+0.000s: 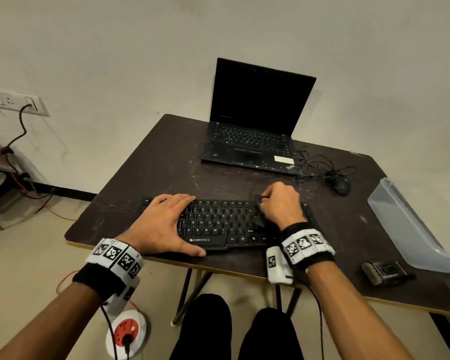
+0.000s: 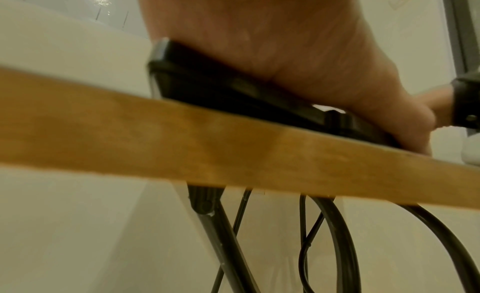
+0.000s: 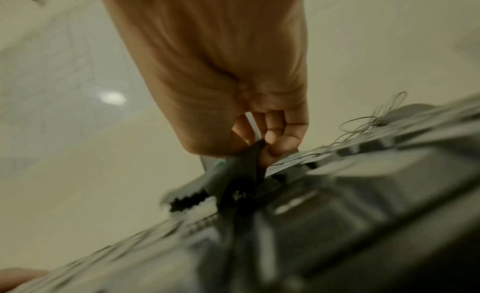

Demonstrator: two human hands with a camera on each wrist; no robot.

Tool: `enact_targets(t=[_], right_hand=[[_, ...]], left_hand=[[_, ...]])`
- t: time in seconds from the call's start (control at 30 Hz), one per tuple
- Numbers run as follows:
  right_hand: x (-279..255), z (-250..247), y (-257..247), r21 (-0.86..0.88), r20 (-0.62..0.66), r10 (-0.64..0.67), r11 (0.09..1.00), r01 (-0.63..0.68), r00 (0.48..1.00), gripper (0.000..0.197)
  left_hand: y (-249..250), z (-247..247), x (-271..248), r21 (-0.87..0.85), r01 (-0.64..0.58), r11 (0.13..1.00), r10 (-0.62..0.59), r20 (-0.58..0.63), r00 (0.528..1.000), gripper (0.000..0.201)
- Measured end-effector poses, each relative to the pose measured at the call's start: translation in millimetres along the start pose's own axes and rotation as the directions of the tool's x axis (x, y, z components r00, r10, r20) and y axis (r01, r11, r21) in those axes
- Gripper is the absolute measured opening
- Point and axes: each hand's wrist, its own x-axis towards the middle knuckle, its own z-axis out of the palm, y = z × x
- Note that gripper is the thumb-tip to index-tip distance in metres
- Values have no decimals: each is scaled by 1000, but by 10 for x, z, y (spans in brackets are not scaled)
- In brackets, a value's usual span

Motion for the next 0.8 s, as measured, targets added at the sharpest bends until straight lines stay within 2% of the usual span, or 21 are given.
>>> enact_targets(t=[0.03,0.1,0.27,0.33,0.43,0.47,0.6,0.63,0.67,0.73,0.8], right_hand=[[7,-47,66,16,-12,30,999,-29,999,18],[-24,-15,0,81,-6,0,997,1,1000,15],[-277,309,-410,138,113,-246,963,230,963,15],[-286,268,-293,137,105,-212,971,197,972,14],[-286,150,-79,164,9,-77,984,75,997,11],[-344,155,-101,175,-2,-81,981,80,997,12],[-681,356,-428,203,85,-292,941,270,953,17],[-726,365,-410,199,79,-295,941,275,952,17],[-716,320,-368,192,65,-266,949,250,962,16],[-633,184,-125,163,-1,-124,979,123,992,15],[-588,57,118,133,-110,10,991,5,994,15]], left_hand=[[2,1,-2,4,0,1000,0,-3,1000,141],[7,-7,-10,7,-4,1000,4,-1,1000,141],[21,-5,1,18,-14,1000,15,-10,1000,141],[13,2,-1,20,-13,1000,13,-11,1000,141],[-11,6,1,17,-4,1000,4,-5,1000,143],[-17,12,1,20,-5,1000,5,-3,1000,143],[-25,19,1,29,-19,999,20,-35,999,141],[-21,35,6,28,-23,999,24,-30,999,141],[-37,36,1,24,-17,1000,18,-35,999,142],[-42,48,-6,15,-4,1000,4,-25,1000,143],[-51,38,2,5,2,1000,-1,-24,1000,143]])
